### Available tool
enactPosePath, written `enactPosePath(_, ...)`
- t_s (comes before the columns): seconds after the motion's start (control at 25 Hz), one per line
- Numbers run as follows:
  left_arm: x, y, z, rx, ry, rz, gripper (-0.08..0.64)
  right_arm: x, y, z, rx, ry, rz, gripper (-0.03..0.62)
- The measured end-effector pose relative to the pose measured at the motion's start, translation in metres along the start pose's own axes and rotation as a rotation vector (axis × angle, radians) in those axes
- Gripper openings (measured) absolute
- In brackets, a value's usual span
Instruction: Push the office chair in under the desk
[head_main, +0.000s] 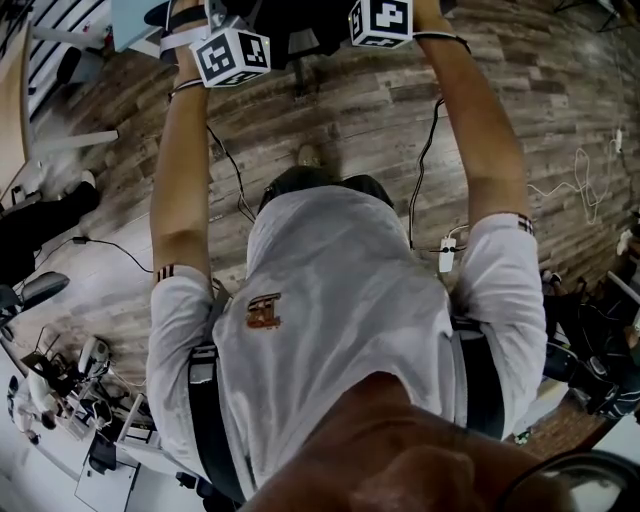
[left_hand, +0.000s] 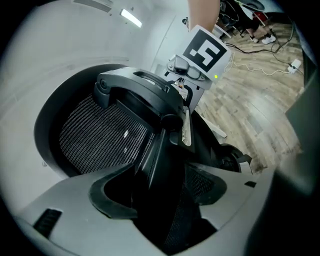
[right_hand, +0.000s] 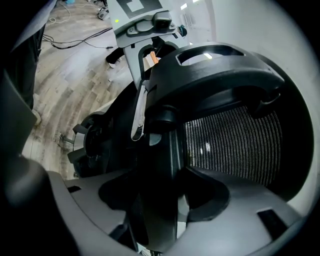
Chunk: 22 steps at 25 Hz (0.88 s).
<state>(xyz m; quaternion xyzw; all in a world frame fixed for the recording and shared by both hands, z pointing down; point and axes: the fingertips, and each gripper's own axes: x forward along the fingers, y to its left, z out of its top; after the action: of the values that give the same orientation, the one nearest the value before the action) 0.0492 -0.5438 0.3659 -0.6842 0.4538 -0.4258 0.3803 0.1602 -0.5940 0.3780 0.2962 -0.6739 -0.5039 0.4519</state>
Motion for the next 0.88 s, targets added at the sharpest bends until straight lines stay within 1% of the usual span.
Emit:
enactPosePath(0.28, 0.026, 0.013, -0.018, 0.002, -0.003, 0.001, 0.318, 0.034, -0.009, 0.001, 0.012, 0.002, -0.003, 0.261)
enactPosePath(0.56, 0.048, 0.016, -0.016, -0.012, 0.025, 0.003, 0.318, 0.053, -0.015, -0.013, -0.001, -0.029, 0.010, 0.261)
enactPosePath(0.76, 0.056, 0.024, -0.019, -0.042, 0.051, -0.005, 0.319, 0.064, -0.022, -0.013, 0.014, -0.049, 0.037, 0.262)
enactPosePath(0.88, 0.058, 0.024, -0.014, -0.054, 0.064, -0.004, 0.319, 0.063, -0.022, -0.017, 0.008, -0.065, 0.043, 0.262)
